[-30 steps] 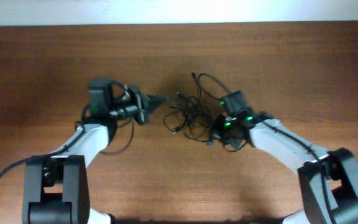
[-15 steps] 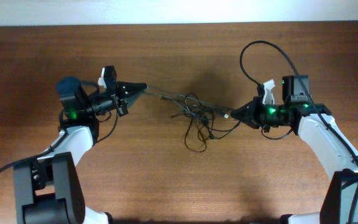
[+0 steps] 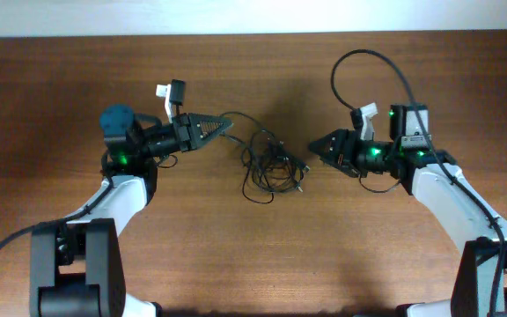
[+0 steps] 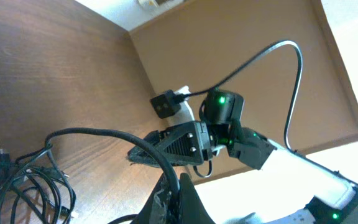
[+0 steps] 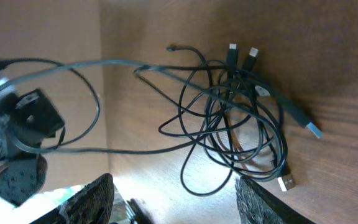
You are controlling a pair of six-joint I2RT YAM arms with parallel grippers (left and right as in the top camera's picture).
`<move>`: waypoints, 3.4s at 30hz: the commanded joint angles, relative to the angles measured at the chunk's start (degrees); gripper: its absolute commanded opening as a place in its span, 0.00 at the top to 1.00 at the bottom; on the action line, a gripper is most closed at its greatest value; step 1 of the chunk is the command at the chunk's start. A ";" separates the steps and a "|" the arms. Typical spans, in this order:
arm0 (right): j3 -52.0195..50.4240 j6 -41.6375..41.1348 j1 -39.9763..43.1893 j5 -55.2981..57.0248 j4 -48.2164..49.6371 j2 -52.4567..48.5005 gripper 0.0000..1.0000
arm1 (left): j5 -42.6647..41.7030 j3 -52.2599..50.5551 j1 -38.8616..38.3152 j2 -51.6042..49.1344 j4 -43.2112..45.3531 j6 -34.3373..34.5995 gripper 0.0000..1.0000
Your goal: Untangle cables
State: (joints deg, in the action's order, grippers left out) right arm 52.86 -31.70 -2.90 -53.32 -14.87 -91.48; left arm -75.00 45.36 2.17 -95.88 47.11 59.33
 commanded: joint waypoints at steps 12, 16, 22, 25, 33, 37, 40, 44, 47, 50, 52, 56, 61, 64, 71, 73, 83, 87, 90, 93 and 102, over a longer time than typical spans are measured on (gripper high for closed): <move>-0.13 -32.48 -16.61 18.23 18.67 -0.61 0.29 | -4.33 0.85 -1.44 0.76 14.12 9.40 1.00; -0.13 -32.48 -20.59 26.95 16.35 -0.92 0.29 | 2.56 0.85 -1.44 0.76 13.49 19.87 1.00; -0.13 -33.75 -26.16 40.54 21.05 -2.38 0.29 | 3.89 0.85 -1.44 0.76 13.51 30.69 1.00; -0.13 -34.12 -26.34 40.00 27.12 -6.60 0.29 | 3.85 0.85 -1.44 0.76 13.51 37.64 1.00; -0.13 -42.32 -26.34 28.94 31.78 -9.31 0.36 | 3.89 0.85 -1.42 0.76 13.51 38.99 1.00; -0.13 -42.73 -26.34 31.93 30.16 -9.31 0.35 | 3.82 0.85 -1.44 0.76 13.51 40.37 1.00; -0.13 -42.73 -26.36 37.77 31.08 -10.40 0.35 | 3.67 0.85 -1.44 0.76 13.53 43.08 1.00; -0.13 -42.73 -27.50 40.33 35.50 -12.76 0.35 | 3.67 0.85 -1.79 0.76 13.60 50.16 1.00; -0.13 -42.51 -27.85 40.76 36.44 -13.20 0.56 | 3.69 0.85 -3.80 0.76 13.70 51.08 1.00; -0.13 -42.21 -27.80 41.11 34.38 -13.20 0.94 | 3.67 0.85 -4.00 0.76 13.73 51.06 1.00; -0.13 -38.69 -27.78 37.40 33.59 -13.18 0.96 | 3.69 0.85 -3.89 0.76 13.70 50.42 1.00; -0.13 -18.75 -25.94 19.08 29.94 -13.14 0.96 | 1.77 0.85 -2.45 0.76 13.66 31.39 1.00; -0.13 -3.87 -19.96 19.02 12.33 -9.05 0.96 | -0.44 0.83 1.64 0.76 13.20 15.52 1.00; -0.13 -1.20 -14.80 19.91 3.93 -1.62 0.96 | -0.28 0.83 2.38 0.76 3.23 5.86 1.00; -0.13 5.60 7.34 29.22 -14.47 16.70 0.96 | 10.58 0.85 7.93 0.76 -22.14 -9.68 1.00; -0.13 5.57 11.19 33.11 -17.73 17.31 0.96 | 10.54 0.85 9.53 0.76 -22.12 -8.15 1.00; -0.13 5.31 14.32 57.99 -24.15 17.07 0.95 | 10.82 0.85 10.10 0.79 32.87 32.70 1.00; 0.37 5.86 14.21 41.16 -22.86 17.31 0.30 | 17.07 0.85 7.91 1.18 43.32 46.99 1.00; 0.63 7.89 13.73 17.70 -22.43 17.51 0.26 | 19.30 0.85 4.09 2.86 43.28 46.97 1.00; 0.61 6.84 6.78 11.91 -16.35 16.79 0.07 | 22.91 0.85 2.08 3.34 42.97 46.97 1.00; 0.63 -29.49 -8.52 9.90 20.70 -8.94 0.10 | 15.63 0.85 0.52 3.34 43.85 42.38 1.00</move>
State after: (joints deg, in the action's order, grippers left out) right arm 53.17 -53.76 -9.76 -41.52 2.20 -95.57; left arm -55.99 45.74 2.90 -93.76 88.55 104.55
